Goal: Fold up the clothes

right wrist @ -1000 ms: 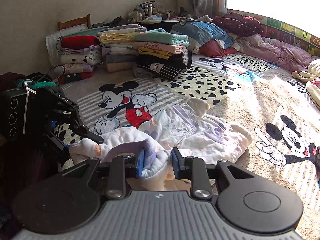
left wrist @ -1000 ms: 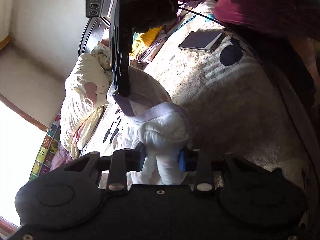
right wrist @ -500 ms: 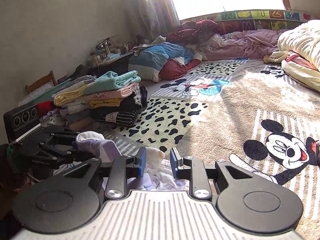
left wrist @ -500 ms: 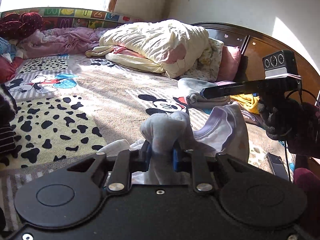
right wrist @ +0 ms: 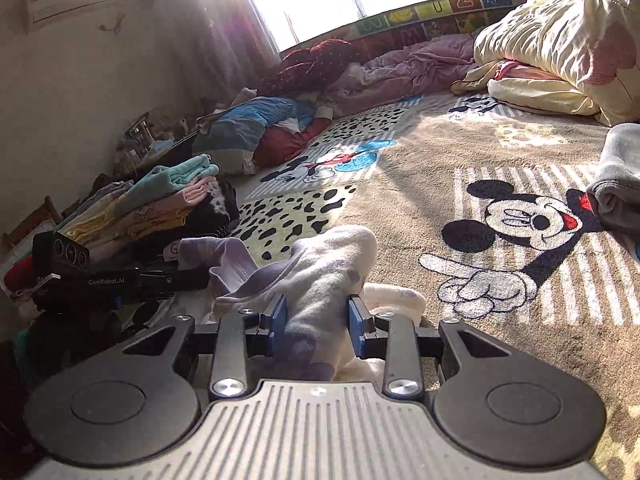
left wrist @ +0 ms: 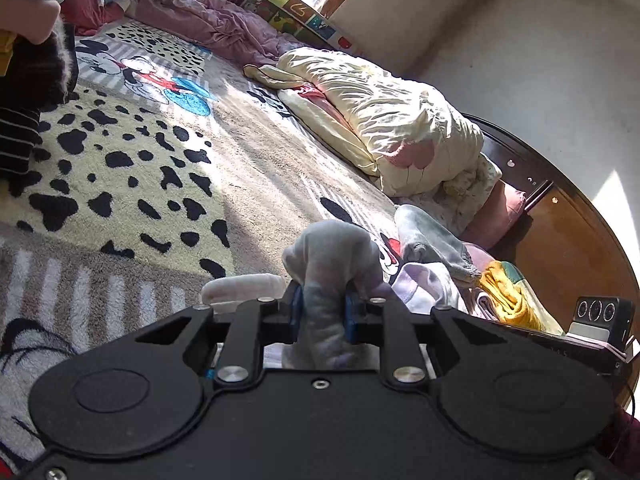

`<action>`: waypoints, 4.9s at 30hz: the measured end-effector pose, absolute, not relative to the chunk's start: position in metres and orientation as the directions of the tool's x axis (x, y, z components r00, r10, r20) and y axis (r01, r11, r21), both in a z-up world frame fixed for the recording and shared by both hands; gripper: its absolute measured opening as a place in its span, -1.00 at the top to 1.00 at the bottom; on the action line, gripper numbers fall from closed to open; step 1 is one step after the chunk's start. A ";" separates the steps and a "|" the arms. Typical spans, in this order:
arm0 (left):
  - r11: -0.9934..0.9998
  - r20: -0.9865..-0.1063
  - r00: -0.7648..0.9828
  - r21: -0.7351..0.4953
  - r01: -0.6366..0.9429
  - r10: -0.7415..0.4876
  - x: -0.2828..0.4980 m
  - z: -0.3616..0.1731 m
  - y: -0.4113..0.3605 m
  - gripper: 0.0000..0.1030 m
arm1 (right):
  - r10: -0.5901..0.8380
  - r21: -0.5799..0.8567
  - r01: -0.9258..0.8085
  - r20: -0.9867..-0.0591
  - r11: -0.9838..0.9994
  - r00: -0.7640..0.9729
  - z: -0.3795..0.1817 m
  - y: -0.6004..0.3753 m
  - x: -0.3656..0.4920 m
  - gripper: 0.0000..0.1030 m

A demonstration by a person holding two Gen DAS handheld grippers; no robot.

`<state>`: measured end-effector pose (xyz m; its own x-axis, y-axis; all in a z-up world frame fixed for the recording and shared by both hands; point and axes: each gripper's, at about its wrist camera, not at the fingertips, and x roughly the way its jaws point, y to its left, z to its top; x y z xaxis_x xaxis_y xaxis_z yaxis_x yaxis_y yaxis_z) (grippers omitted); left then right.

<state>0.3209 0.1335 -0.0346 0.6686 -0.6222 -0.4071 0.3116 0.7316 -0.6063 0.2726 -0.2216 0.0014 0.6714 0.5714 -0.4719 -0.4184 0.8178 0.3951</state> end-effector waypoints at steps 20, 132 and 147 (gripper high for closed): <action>0.898 -0.407 0.829 -0.374 0.232 -0.384 0.282 -0.001 0.122 0.09 | 0.459 0.417 -0.260 -0.497 0.871 0.737 -0.046 -0.203 0.289 0.38; 0.677 -0.544 0.654 -0.733 -0.066 -0.525 0.224 -0.073 0.104 -0.43 | 0.520 0.768 0.093 -0.512 0.633 0.684 -0.065 -0.241 0.209 -0.31; 0.943 -0.331 0.883 -0.126 0.309 -0.334 0.155 -0.020 0.051 -0.26 | 0.393 0.090 -0.388 -0.366 0.917 0.843 -0.009 -0.178 0.121 -0.26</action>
<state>0.1551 0.0508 -0.0204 0.8826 -0.3341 -0.3309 0.3095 0.9425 -0.1261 0.1211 -0.1783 -0.0094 0.8434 0.3930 -0.3665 -0.3883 0.9171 0.0899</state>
